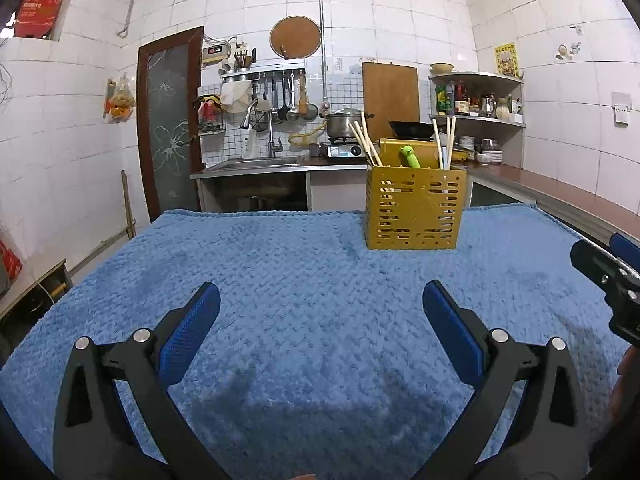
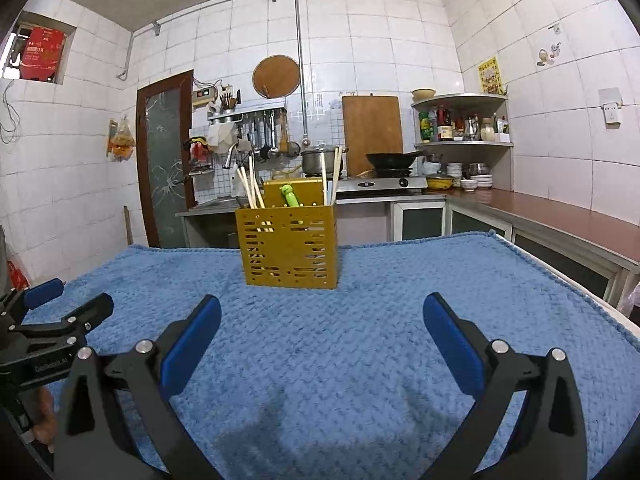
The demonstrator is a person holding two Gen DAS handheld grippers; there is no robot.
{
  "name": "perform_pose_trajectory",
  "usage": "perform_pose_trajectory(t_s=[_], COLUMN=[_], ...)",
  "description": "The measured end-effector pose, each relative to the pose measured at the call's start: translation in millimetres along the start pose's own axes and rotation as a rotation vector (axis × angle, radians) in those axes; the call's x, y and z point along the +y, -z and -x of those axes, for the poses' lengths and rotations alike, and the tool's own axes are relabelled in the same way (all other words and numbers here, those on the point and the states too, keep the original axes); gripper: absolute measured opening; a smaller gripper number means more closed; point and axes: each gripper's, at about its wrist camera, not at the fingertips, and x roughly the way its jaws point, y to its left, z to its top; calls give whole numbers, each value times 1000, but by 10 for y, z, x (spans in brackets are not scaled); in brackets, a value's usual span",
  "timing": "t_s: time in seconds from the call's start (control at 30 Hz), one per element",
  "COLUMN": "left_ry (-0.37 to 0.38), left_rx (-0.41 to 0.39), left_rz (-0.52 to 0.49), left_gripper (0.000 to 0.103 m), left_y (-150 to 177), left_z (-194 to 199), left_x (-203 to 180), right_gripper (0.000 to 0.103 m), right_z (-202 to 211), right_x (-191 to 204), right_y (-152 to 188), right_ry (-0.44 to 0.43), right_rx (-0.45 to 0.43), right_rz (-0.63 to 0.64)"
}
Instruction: Organize utensils
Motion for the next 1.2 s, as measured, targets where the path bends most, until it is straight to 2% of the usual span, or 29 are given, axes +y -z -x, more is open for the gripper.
perform_pose_trajectory(t_s=[0.3,1.2], left_ry=[15,41], left_rx=[21,2], left_rz=[26,21], left_gripper=[98,98], left_y=[7,7], left_z=[-31,22], left_x=[54,36], right_gripper=[99,99], right_z=[-5,-15], right_x=[15,90], right_y=[1,6], right_ry=[9,17], right_rx=[2,1], right_rz=[5,41])
